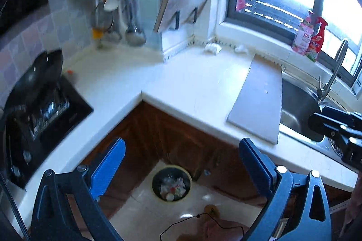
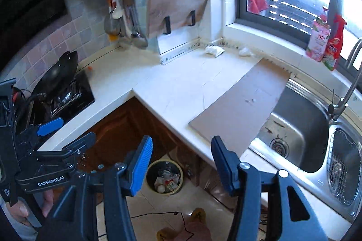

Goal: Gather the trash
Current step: 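Raise both open tools back toward the counter corner by the window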

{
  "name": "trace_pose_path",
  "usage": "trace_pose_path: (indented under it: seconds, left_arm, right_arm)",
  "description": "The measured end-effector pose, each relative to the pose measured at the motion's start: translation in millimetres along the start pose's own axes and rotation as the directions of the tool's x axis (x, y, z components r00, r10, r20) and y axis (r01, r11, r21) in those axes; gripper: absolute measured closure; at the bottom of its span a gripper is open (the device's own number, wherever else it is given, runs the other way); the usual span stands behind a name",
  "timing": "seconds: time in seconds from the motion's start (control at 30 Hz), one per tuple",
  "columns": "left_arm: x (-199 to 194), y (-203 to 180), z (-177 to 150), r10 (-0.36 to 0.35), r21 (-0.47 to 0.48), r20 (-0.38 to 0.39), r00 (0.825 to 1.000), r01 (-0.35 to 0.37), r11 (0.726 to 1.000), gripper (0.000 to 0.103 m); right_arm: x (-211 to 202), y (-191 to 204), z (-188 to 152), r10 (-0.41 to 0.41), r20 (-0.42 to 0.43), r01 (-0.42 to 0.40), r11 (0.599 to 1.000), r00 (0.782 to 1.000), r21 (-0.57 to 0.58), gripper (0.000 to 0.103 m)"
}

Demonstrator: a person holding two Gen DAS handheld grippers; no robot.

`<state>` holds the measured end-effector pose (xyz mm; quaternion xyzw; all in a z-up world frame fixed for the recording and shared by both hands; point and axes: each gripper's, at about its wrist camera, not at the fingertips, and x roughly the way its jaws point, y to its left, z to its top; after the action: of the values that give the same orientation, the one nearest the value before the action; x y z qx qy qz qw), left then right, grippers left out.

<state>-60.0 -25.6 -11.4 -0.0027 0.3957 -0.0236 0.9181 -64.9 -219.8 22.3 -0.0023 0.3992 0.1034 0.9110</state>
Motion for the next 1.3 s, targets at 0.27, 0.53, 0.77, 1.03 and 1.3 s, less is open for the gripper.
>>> trace_pose_path:
  seconds: [0.27,0.53,0.77,1.03,1.3]
  left_arm:
    - [12.3,-21.4,70.2,0.022,0.039,0.038,0.999,-0.023,0.999,0.001]
    - [71.5,-52.3,167.9,-0.003,0.086,0.015,1.000,0.002,0.996,0.001]
    - [173.4,-84.9,253.4,0.030,0.122,-0.053,0.998,-0.024,0.992,0.001]
    - [313.2,-110.3,308.8,0.028,0.096,-0.183,0.983,-0.010,0.995,0.001]
    - [438.8,-133.1,311.7,0.055,0.137,-0.216,0.975,-0.026,0.990,0.001]
  right_arm:
    - [5.0,-55.5,79.1,-0.060,0.029,0.059,0.998,0.998,0.029,0.049]
    - [31.3,-127.5,201.9,-0.032,0.070,0.026,0.996,0.997,0.086,0.048]
    - [106.3,-177.3,283.4,-0.001,0.023,-0.003,0.990,1.000,0.141,0.044]
    - [242.0,-240.8,324.2,0.031,-0.082,-0.008,0.964,0.996,0.264,0.044]
    - [379.4,-302.5,301.9,0.050,-0.101,-0.004,0.914,0.994,0.406,0.044]
